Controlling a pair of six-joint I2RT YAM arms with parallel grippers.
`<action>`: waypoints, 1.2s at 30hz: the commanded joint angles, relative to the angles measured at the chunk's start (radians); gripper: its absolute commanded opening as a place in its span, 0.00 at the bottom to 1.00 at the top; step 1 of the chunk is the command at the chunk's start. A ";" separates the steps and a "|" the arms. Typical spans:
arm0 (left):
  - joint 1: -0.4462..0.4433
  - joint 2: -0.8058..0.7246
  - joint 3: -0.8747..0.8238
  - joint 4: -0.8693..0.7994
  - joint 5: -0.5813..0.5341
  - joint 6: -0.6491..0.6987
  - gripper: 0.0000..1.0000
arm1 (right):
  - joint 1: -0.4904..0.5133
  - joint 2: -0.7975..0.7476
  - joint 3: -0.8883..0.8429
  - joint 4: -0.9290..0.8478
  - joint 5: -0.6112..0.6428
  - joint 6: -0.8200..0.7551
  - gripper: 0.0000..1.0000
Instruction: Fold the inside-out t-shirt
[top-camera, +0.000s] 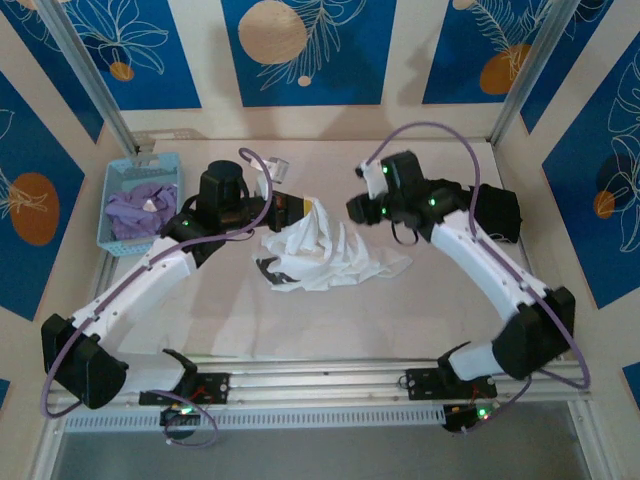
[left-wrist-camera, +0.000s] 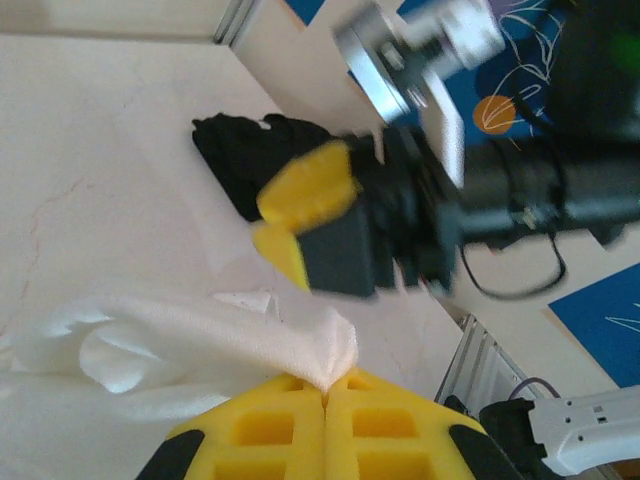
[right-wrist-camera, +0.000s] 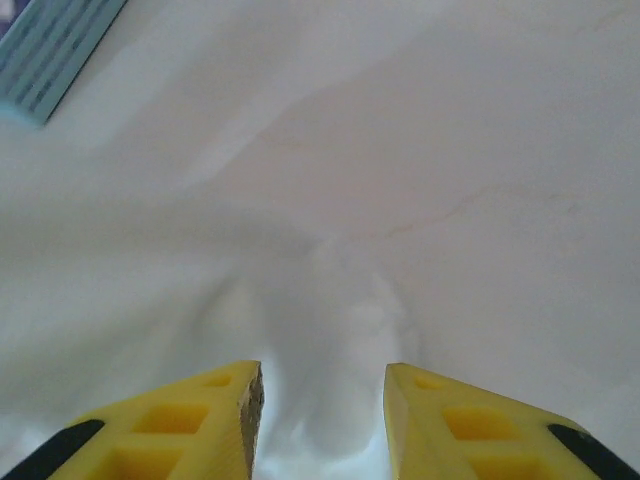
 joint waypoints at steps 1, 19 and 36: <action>0.005 -0.007 0.030 -0.009 -0.005 -0.025 0.00 | 0.071 -0.164 -0.146 0.095 -0.081 0.019 0.42; 0.033 -0.050 0.002 -0.096 -0.209 0.029 0.00 | 0.053 -0.080 -0.293 0.458 -0.333 0.058 0.00; -0.063 0.005 -0.031 -0.305 -0.702 0.188 0.55 | -0.070 -0.040 -0.296 0.585 -0.779 0.283 0.00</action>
